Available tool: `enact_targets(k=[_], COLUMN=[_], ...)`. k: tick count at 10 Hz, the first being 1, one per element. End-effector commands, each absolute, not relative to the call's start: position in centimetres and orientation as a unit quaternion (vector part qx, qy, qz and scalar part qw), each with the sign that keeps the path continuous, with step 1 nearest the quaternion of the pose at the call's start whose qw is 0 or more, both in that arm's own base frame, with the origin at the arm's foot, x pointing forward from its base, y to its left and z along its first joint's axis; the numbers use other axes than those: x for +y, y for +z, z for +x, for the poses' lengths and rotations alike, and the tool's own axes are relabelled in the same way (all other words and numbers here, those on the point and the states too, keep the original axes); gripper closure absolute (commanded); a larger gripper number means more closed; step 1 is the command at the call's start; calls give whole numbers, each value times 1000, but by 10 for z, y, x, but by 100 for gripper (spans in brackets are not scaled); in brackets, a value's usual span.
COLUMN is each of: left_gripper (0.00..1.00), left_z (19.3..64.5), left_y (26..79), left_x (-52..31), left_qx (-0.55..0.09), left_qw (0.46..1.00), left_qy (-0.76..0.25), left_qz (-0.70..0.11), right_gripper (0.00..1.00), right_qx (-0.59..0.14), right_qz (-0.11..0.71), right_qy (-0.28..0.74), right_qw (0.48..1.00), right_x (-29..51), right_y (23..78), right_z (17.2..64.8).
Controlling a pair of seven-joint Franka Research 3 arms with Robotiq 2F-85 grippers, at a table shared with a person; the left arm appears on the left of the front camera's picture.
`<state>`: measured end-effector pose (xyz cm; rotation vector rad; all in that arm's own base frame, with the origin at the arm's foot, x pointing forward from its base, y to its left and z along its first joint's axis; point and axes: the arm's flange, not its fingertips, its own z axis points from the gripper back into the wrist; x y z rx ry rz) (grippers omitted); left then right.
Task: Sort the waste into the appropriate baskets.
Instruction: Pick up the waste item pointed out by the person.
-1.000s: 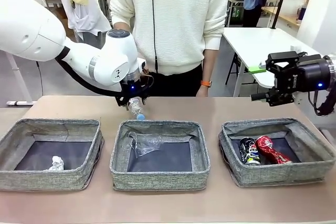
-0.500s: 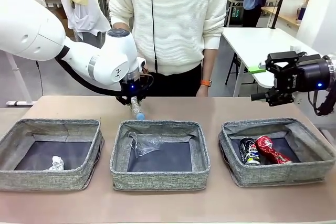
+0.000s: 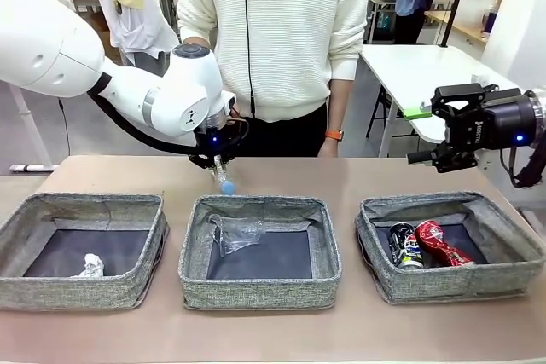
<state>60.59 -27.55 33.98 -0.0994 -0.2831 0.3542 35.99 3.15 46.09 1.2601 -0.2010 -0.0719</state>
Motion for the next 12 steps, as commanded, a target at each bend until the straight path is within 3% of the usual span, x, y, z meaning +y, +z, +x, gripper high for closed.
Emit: enact_targets(k=[1,4,6,8,9,11,12], left_gripper=[100,100,100,100,100,100,100], left_z=[591,547,520,490,460,391,381], left_y=[359,449,511,573,597,597,580], left_x=[-277,-292,-297,-280,-270,-263,-262], left_qx=[-113,-25,-22,-30,-61,-217,-256], left_qw=[976,946,923,933,952,964,961], left_qy=[162,59,-33,-68,-68,-16,10], left_qz=[-95,-318,-382,-353,-291,-155,-108], right_gripper=[0,0,0,0,0,0,0], right_qx=[-88,-88,-88,-88,-88,-88,-88], right_qz=[593,593,593,593,593,593,593], right_qy=[-41,-41,-41,-41,-41,-41,-41], right_qw=[799,799,799,799,799,799,799], right_x=[32,32,32,32,32,32,32], right_y=[466,466,466,466,466,466,466], right_z=[361,361,361,361,361,361,361])
